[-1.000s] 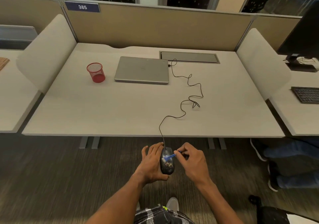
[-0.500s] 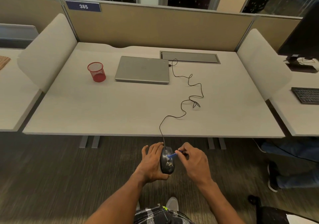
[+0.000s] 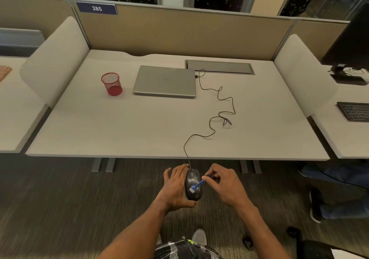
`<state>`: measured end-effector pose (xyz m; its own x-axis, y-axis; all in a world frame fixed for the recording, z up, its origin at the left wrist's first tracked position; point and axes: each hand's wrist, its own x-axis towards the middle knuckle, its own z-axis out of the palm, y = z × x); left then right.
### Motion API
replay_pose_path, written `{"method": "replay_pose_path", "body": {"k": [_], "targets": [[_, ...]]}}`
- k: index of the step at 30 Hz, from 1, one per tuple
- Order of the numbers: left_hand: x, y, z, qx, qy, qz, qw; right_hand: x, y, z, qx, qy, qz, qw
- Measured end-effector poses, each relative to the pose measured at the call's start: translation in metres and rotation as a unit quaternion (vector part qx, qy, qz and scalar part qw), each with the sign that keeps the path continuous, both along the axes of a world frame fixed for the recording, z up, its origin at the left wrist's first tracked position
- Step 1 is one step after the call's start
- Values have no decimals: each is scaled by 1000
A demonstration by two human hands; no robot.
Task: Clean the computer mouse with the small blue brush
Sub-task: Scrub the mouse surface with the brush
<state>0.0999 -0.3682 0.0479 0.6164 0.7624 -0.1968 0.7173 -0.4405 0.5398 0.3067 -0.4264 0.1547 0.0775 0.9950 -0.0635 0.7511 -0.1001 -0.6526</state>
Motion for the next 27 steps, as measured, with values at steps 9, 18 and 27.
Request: {"method": "replay_pose_path", "body": {"k": [9,18,27], "targets": [[2,3,-1,-1,-3,1,1000,-3,1,-7,111,-23,-103,988],[5,3,2,7,-2,2,1000,-14,-6,-18,110,-75,-61,989],[6,4,-1,6,-1,-1,1000,-18,-4,-18,88,-23,-87,992]]}}
